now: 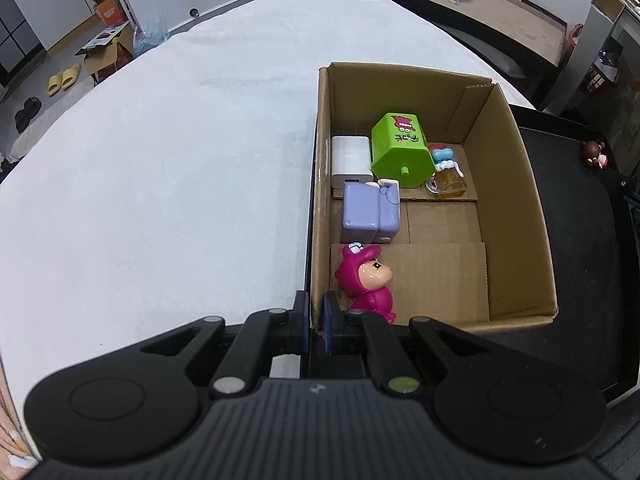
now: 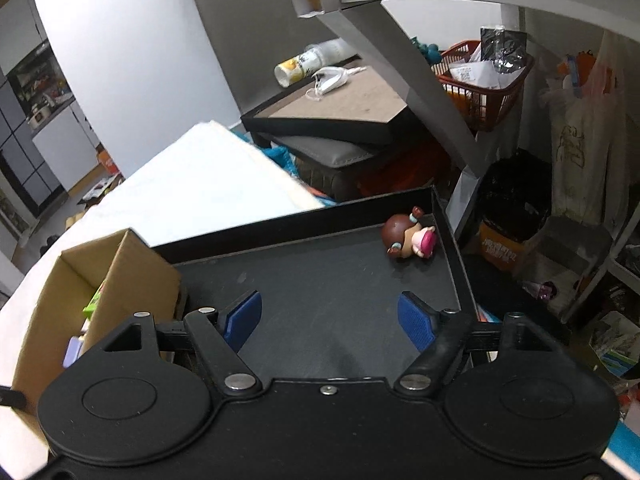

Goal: Organize rigid objects
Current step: 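Move the right gripper to the brown-haired doll on the black tray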

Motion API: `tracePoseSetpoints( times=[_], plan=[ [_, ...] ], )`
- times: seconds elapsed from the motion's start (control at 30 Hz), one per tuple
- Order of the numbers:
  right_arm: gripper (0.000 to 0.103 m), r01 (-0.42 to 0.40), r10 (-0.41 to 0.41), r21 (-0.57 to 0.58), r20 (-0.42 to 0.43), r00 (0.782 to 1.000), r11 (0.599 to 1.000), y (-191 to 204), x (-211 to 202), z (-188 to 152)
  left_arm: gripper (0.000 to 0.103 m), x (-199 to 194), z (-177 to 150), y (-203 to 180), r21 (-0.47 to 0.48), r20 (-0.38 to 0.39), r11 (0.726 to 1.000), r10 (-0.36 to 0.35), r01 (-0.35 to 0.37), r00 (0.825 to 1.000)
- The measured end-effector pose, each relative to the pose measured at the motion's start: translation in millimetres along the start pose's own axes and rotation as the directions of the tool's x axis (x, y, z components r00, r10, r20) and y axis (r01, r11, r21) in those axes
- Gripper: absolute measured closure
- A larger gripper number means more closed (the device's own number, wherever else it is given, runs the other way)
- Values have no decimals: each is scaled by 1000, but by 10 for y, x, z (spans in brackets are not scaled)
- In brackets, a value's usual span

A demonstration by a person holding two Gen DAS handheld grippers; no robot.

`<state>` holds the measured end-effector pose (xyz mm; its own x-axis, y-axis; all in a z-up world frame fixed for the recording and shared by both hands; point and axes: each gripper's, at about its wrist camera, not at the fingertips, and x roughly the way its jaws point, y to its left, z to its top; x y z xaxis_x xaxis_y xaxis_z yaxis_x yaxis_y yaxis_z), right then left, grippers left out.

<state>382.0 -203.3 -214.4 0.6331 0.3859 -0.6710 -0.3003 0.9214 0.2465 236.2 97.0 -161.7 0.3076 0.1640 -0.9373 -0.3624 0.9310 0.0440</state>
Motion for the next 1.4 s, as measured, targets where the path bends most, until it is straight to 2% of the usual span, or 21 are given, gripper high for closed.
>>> tracePoseSetpoints(
  times=[0.23,0.37,0.47,0.77,0.9,1.1,1.4],
  plan=[
    [29,84,-82,-14,82,993,996,-68,108,72,96,26,11,39,-18,-4,1000,-13,13,1000],
    [30,74,-72,-26,69,995,997,-71,262,90,96,49,23,31,-11,-6,1000,-8,8,1000],
    [31,112,-107,-69,67,992,991,-30,347,71,96,61,26,54,-19,-10,1000,-14,14,1000],
    [31,176,-153,-151,151,977,973,97,513,218,96,83,19,36,-6,-12,1000,-9,9,1000],
    [31,197,-171,-165,158,973,966,93,566,242,96,93,21,39,-11,-16,1000,-11,11,1000],
    [31,231,-215,-126,127,968,965,-26,652,268,96,108,23,29,-10,-20,1000,-7,7,1000],
    [37,278,-255,-202,135,958,939,37,684,211,96,121,19,50,-14,-21,1000,-10,10,1000]
  ],
)
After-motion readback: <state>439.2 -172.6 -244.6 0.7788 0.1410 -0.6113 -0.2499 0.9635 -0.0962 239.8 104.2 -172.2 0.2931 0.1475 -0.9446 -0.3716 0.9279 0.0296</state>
